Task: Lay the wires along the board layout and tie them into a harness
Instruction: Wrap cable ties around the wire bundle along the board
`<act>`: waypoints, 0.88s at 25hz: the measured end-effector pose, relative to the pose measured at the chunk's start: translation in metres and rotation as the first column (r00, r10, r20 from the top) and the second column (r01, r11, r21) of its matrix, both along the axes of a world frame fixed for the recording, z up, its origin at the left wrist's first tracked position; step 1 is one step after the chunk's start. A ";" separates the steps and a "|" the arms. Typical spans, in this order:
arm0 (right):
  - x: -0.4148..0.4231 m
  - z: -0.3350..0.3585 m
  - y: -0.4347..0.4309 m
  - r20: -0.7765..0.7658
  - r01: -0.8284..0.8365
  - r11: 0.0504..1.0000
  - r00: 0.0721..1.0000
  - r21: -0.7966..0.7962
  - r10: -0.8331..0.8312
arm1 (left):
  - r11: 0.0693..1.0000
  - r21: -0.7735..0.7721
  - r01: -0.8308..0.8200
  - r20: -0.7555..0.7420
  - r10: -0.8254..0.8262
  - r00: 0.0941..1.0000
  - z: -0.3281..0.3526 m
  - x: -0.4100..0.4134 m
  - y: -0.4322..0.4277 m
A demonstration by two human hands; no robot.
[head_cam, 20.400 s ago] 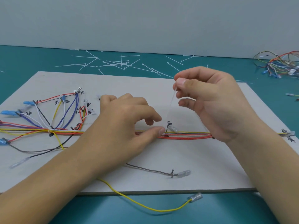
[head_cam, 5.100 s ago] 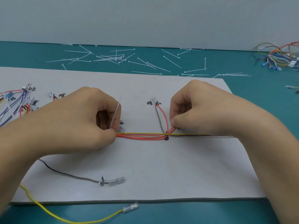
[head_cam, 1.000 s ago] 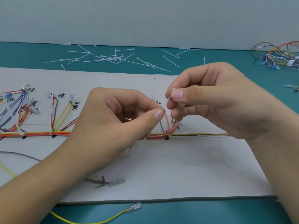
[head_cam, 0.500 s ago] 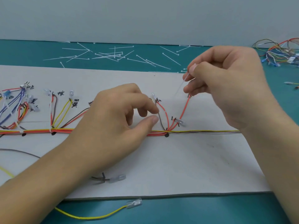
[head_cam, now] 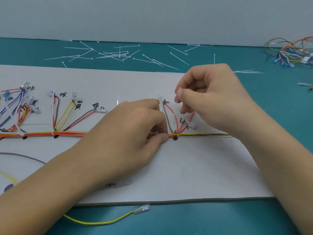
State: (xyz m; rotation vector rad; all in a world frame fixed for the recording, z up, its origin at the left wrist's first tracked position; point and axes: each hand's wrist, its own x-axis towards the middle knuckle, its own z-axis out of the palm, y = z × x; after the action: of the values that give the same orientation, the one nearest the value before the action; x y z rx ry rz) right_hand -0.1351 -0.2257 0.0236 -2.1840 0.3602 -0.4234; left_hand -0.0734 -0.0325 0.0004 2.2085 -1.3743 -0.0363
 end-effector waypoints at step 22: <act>-0.002 -0.003 0.001 -0.213 -0.283 0.955 0.942 -0.087 0.260 | 0.991 -0.021 0.133 0.028 -0.132 0.991 -0.001 -0.009 -0.002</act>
State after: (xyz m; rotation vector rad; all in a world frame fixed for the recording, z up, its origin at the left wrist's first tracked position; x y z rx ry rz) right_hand -0.1376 -0.2244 0.0203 -2.3555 0.1388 -0.0725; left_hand -0.0826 -0.0349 -0.0007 2.1025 -1.5269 -0.0390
